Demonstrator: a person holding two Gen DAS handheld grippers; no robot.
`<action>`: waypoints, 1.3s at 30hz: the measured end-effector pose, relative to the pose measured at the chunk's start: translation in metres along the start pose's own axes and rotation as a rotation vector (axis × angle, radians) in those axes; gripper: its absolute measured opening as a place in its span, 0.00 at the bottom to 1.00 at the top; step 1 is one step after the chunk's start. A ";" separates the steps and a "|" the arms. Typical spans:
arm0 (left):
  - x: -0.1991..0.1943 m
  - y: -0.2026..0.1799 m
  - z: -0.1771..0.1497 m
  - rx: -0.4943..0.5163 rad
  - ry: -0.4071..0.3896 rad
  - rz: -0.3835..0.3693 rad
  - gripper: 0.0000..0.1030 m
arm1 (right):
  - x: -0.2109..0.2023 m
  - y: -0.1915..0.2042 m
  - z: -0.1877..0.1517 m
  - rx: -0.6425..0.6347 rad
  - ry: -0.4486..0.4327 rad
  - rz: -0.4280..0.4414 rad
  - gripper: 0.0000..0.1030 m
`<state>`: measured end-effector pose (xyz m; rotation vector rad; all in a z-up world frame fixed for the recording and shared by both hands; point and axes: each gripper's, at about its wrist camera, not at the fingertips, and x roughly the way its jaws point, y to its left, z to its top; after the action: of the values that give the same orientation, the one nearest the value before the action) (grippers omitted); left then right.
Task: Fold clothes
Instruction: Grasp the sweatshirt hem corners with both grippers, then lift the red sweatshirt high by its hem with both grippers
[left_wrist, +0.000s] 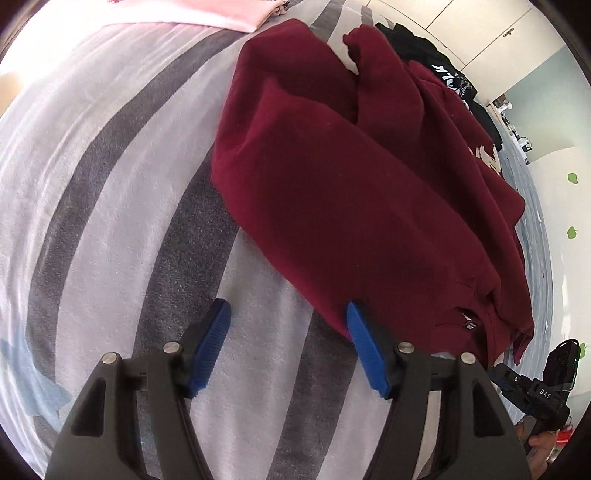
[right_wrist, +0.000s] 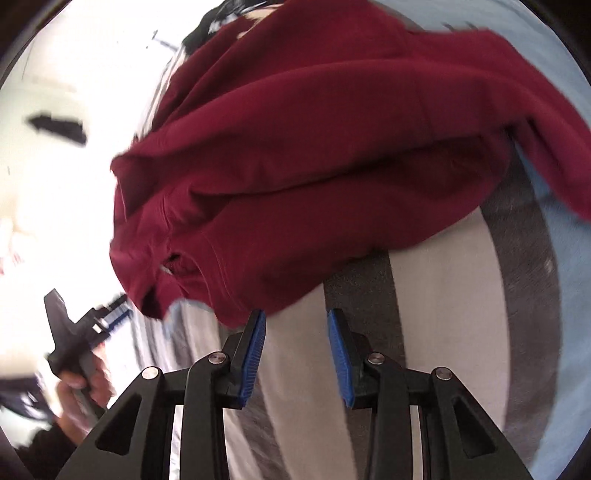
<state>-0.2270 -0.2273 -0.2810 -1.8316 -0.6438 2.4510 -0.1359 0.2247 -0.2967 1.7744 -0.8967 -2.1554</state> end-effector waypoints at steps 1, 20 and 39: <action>0.002 0.003 0.001 -0.017 -0.004 -0.011 0.61 | 0.002 -0.002 0.002 0.017 -0.013 0.006 0.34; 0.005 -0.041 0.035 0.131 -0.067 -0.120 0.05 | -0.011 -0.012 0.067 0.163 -0.219 0.120 0.34; -0.108 -0.066 0.013 0.211 -0.205 -0.187 0.03 | -0.069 0.037 0.038 -0.108 -0.258 0.067 0.07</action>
<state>-0.2201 -0.1983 -0.1578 -1.3938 -0.5133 2.4907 -0.1618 0.2431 -0.2158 1.4186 -0.8627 -2.3764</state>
